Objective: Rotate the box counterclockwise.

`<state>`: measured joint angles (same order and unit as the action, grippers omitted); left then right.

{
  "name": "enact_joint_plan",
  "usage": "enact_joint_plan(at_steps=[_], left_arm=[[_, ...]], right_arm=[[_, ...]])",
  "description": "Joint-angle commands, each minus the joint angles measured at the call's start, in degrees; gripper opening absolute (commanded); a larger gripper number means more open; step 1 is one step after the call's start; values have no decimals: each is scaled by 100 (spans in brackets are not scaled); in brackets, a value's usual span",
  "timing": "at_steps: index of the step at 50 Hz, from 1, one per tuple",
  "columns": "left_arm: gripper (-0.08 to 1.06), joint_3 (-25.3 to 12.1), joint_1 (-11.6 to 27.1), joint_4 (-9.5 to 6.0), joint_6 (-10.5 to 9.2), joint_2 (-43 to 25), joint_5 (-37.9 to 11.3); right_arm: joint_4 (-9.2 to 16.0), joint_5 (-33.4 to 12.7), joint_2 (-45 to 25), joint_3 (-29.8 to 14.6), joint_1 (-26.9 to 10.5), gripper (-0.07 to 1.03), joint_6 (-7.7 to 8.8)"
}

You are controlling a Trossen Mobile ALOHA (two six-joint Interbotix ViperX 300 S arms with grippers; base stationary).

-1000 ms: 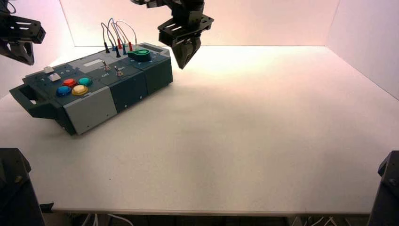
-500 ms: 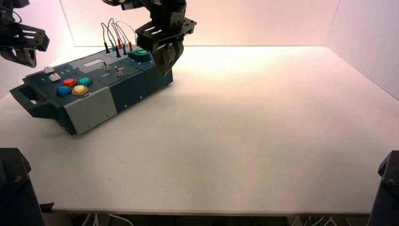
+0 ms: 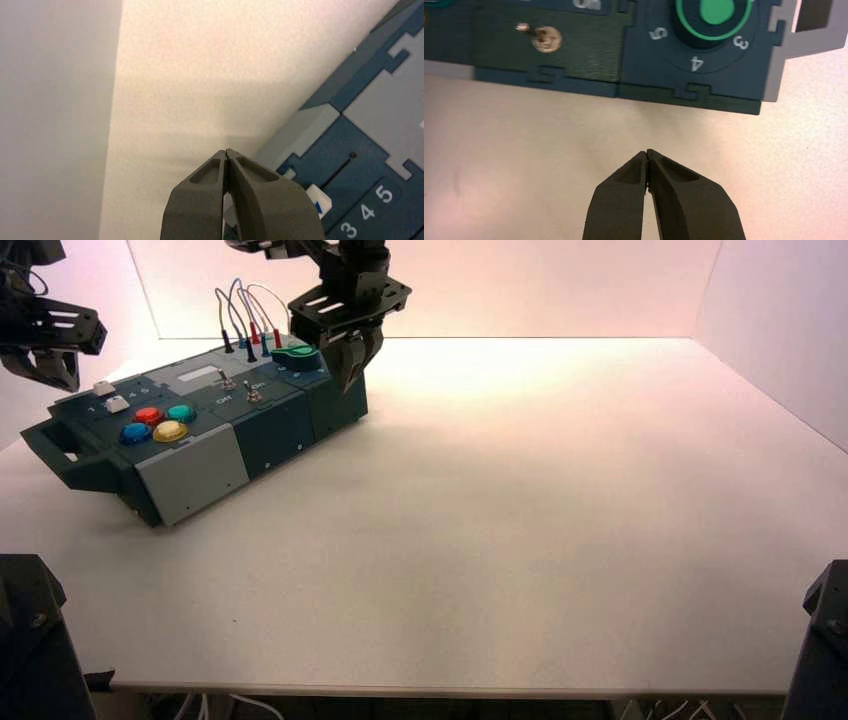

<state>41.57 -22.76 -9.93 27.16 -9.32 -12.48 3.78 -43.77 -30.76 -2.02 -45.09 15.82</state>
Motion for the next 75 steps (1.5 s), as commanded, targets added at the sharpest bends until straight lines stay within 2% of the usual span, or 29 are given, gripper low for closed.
enact_joint_plan(at_steps=[1, 6, 16, 27, 38, 48, 54, 62, 68, 75], left_arm=[[-3, 9, -18, -9, 9, 132, -9], [-3, 88, 18, -9, 9, 202, -97], [-3, 211, 193, -9, -9, 413, -308], [-3, 413, 343, -97, -26, 721, -554], [-3, 677, 369, -105, -26, 984, -879], [-3, 905, 369, -105, -35, 1283, -958], [-3, 1020, 369, -141, -97, 1494, -1178], [-3, 1134, 369, -132, -105, 1775, -1230], [-3, 1072, 352, -105, -114, 2057, -1213], [-3, 712, 229, -79, -114, 2083, -1169]], right_arm=[[-35, 88, 9, -237, 79, -2, 35], [-123, 149, -88, -352, 132, -2, 26], [-141, 202, -343, -756, 202, -2, 35], [-149, 211, -624, -1230, 211, -2, 44], [-167, 229, -896, -1608, 211, -2, 53], [-246, 237, -1099, -2065, 237, -2, 62], [-255, 193, -1257, -2426, 360, -2, 88], [-246, 70, -1389, -2698, 501, -2, 97], [-246, -149, -1389, -2760, 536, -2, 97], [-246, -325, -1318, -2716, 527, -2, 97]])
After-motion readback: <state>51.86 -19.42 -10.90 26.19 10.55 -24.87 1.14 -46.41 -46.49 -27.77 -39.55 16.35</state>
